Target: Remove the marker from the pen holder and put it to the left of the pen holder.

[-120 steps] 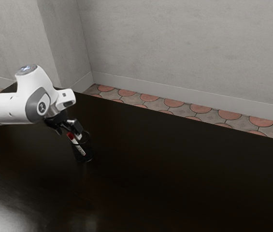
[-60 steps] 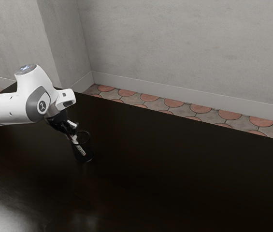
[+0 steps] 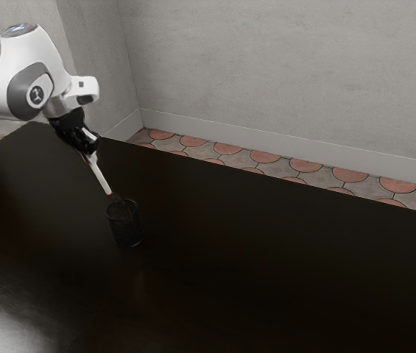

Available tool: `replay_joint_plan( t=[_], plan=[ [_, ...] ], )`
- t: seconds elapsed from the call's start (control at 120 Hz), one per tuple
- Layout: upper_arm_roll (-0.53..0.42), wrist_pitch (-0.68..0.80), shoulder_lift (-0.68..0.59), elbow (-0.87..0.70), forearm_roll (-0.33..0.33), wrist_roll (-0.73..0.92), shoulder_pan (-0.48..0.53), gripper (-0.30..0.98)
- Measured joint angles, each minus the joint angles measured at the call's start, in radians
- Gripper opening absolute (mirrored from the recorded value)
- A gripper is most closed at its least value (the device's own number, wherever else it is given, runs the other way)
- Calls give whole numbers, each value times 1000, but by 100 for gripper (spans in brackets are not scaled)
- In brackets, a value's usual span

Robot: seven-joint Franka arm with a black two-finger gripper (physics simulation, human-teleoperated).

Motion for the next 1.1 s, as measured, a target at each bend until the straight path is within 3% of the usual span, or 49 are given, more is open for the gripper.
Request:
replay_joint_plan(
  t=[0.067, 0.292, 0.492, 0.675, 0.9, 1.1],
  plan=[
    [25, -125, 68, 120, 44, -1, 7, -10],
    [92, -592, 492, 472, 149, -16, 9, -10],
    [140, -883, 704, 598, 176, -40, 35, -10],
    [105, -977, 840, 805, 135, -67, 95, -10],
    [62, -1009, 893, 863, 119, -89, 132, -10],
    [52, -1014, 897, 865, 108, -105, 144, 33]
  ],
)
